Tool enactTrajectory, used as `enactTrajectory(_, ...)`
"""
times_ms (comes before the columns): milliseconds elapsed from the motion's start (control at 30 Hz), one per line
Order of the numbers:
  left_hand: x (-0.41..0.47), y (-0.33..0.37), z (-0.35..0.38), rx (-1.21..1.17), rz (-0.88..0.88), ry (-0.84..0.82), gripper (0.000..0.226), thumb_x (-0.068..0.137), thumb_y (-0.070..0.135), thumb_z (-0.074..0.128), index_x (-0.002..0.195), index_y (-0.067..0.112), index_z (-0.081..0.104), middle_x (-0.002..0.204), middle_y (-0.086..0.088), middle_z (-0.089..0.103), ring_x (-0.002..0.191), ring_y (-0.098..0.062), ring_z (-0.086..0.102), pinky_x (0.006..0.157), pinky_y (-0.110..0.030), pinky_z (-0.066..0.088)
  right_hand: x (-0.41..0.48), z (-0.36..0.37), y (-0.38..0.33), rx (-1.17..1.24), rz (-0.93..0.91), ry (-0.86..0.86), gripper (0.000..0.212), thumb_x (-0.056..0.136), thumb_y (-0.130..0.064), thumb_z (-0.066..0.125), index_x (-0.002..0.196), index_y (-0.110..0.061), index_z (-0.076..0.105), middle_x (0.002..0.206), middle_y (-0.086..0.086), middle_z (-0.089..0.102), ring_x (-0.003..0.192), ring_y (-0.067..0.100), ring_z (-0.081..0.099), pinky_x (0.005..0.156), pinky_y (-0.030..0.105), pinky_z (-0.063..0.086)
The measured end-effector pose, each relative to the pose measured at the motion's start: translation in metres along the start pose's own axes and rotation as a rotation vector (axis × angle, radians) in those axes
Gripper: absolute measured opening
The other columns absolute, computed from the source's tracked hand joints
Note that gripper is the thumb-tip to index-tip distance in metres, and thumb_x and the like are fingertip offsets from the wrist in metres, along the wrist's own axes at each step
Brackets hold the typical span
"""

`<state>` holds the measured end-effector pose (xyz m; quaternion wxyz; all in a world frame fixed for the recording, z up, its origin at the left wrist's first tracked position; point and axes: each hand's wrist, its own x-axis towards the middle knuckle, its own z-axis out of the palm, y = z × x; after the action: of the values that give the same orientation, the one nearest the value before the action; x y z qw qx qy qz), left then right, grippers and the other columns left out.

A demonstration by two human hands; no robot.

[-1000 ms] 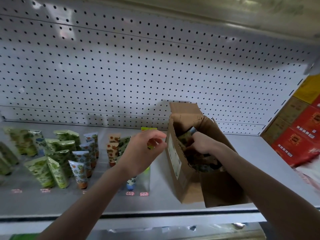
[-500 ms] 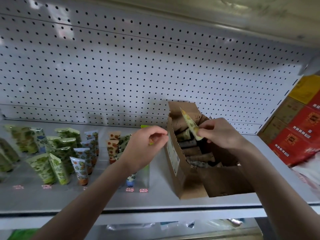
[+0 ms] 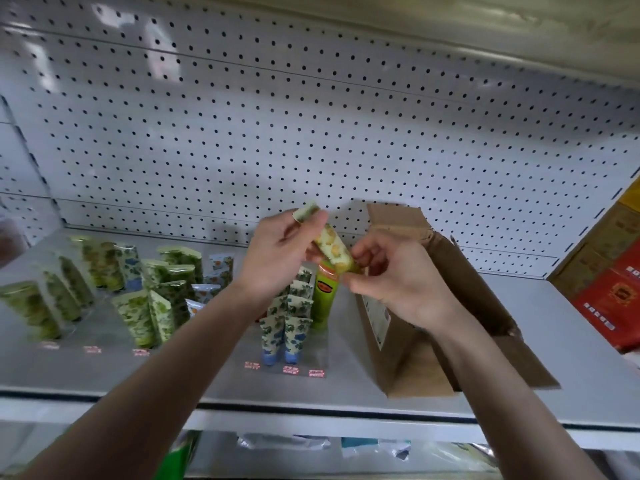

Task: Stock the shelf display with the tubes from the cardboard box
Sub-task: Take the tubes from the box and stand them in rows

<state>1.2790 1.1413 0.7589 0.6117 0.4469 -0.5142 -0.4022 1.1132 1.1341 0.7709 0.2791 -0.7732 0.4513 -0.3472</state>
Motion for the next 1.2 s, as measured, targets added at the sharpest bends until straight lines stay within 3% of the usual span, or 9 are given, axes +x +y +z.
enactTrajectory(133, -0.004, 0.005, -0.019, 0.016, 0.03, -0.074, 0.018, 0.089, 0.012, 0.057, 0.096, -0.002, 0.067, 0.078, -0.007, 0.071, 0.07, -0.016, 0.067, 0.068, -0.025, 0.057, 0.005, 0.014, -0.001, 0.102, 0.006, -0.033, 0.024, 0.069, -0.013, 0.081, 0.086, -0.012, 0.064, 0.079, 0.004, 0.065, 0.064, 0.01, 0.053, 0.059, 0.023, 0.043)
enactTrajectory(233, -0.007, 0.008, -0.032, 0.012, 0.051, -0.105, 0.016, 0.086, 0.007, 0.06, 0.096, -0.003, 0.067, 0.081, -0.013, 0.071, 0.069, -0.014, 0.068, 0.063, -0.021, 0.054, 0.006, 0.024, -0.009, 0.232, -0.005, -0.08, 0.022, 0.075, -0.01, 0.077, 0.094, -0.012, 0.066, 0.081, -0.002, 0.064, 0.059, 0.001, 0.053, 0.055, 0.015, 0.042)
enactTrajectory(333, -0.01, 0.011, -0.043, 0.03, 0.072, -0.07, 0.015, 0.081, 0.006, 0.067, 0.093, -0.003, 0.066, 0.084, -0.019, 0.069, 0.067, -0.012, 0.066, 0.06, -0.019, 0.053, 0.007, 0.036, -0.017, 0.318, -0.013, -0.144, 0.021, 0.077, -0.006, 0.073, 0.096, -0.013, 0.067, 0.081, -0.001, 0.065, 0.057, 0.005, 0.053, 0.052, 0.018, 0.043)
enactTrajectory(533, -0.015, 0.015, -0.068, 0.06, 0.087, -0.066, 0.012, 0.083, 0.005, 0.063, 0.093, -0.001, 0.065, 0.082, -0.004, 0.071, 0.068, -0.005, 0.065, 0.058, -0.014, 0.048, 0.013, 0.056, -0.027, 0.354, 0.045, -0.136, 0.019, 0.074, -0.005, 0.076, 0.088, -0.011, 0.066, 0.085, 0.008, 0.067, 0.062, 0.016, 0.06, 0.056, 0.026, 0.049)
enactTrajectory(600, -0.016, 0.017, -0.079, 0.088, 0.113, -0.074, 0.008, 0.083, 0.005, 0.063, 0.09, 0.006, 0.068, 0.076, 0.003, 0.071, 0.069, -0.004, 0.065, 0.059, -0.015, 0.05, 0.014, 0.066, -0.032, 0.37, 0.052, -0.144, 0.017, 0.075, -0.004, 0.075, 0.088, -0.01, 0.066, 0.087, 0.012, 0.068, 0.063, 0.017, 0.061, 0.058, 0.027, 0.051)
enactTrajectory(767, -0.017, 0.022, -0.105, 0.145, 0.176, -0.031, 0.009, 0.08, 0.002, 0.066, 0.086, 0.009, 0.07, 0.076, -0.005, 0.071, 0.067, -0.01, 0.063, 0.063, -0.02, 0.054, 0.017, 0.086, -0.048, 0.444, 0.031, -0.111, 0.011, 0.082, -0.007, 0.069, 0.089, -0.015, 0.066, 0.08, 0.005, 0.066, 0.062, 0.012, 0.062, 0.063, 0.024, 0.055)
enactTrajectory(933, -0.022, 0.018, -0.121, 0.224, 0.225, -0.011, 0.013, 0.076, 0.003, 0.071, 0.086, 0.01, 0.071, 0.077, -0.008, 0.071, 0.066, -0.014, 0.063, 0.066, -0.03, 0.053, 0.023, 0.098, -0.064, 0.494, 0.0, -0.04, 0.006, 0.086, -0.008, 0.064, 0.092, -0.01, 0.064, 0.074, 0.001, 0.063, 0.061, 0.013, 0.061, 0.066, 0.032, 0.058)
enactTrajectory(1067, -0.026, 0.016, -0.135, 0.183, 0.205, 0.028, 0.014, 0.069, 0.013, 0.073, 0.081, 0.009, 0.069, 0.077, 0.0, 0.073, 0.068, -0.014, 0.068, 0.067, -0.027, 0.057, 0.026, 0.109, -0.073, 0.473, -0.008, -0.044, 0.005, 0.087, -0.006, 0.062, 0.092, -0.007, 0.062, 0.069, 0.005, 0.061, 0.056, 0.01, 0.062, 0.059, 0.022, 0.055)
enactTrajectory(1200, -0.027, 0.017, -0.151, 0.177, 0.18, 0.013, 0.013, 0.076, 0.001, 0.069, 0.082, 0.014, 0.069, 0.075, 0.003, 0.073, 0.067, -0.013, 0.067, 0.066, -0.023, 0.057, 0.029, 0.121, -0.082, 0.472, -0.031, -0.004, 0.009, 0.086, -0.002, 0.063, 0.083, -0.011, 0.062, 0.068, 0.005, 0.062, 0.055, 0.007, 0.061, 0.057, 0.018, 0.052)
